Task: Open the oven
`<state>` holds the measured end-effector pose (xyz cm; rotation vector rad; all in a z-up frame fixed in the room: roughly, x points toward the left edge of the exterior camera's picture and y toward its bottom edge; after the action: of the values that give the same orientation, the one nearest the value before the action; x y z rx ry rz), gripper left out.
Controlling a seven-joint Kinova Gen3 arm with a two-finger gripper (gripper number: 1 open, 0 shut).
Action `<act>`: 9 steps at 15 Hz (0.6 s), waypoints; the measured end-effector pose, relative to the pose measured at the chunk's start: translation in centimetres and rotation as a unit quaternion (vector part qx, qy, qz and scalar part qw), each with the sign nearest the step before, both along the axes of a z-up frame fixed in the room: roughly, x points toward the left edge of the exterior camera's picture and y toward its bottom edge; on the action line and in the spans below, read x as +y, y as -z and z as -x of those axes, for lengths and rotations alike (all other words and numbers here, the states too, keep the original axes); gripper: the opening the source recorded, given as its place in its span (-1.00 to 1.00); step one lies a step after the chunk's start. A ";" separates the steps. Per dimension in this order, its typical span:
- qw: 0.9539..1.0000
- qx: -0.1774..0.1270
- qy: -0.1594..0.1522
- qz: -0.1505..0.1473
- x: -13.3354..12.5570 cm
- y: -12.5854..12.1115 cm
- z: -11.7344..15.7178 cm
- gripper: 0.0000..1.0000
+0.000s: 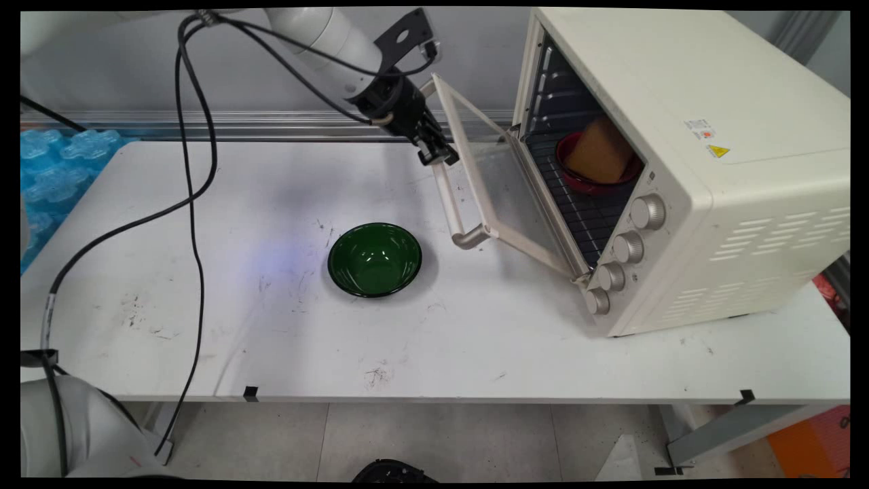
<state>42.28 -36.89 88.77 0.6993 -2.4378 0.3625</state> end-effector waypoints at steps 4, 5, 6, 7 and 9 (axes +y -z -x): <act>1.000 -0.008 0.004 0.009 0.7 1.2 -1.2 -1.00; 1.000 -0.009 0.004 0.009 0.8 1.4 -1.4 -1.00; 1.000 -0.011 0.005 0.010 1.1 1.7 -1.7 -1.00; 1.000 -0.013 0.005 0.011 1.2 1.8 -1.9 -1.00; 1.000 -0.017 0.005 0.011 1.7 2.3 -2.5 -1.00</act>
<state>44.75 -35.16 86.52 0.6748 -2.4648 0.4006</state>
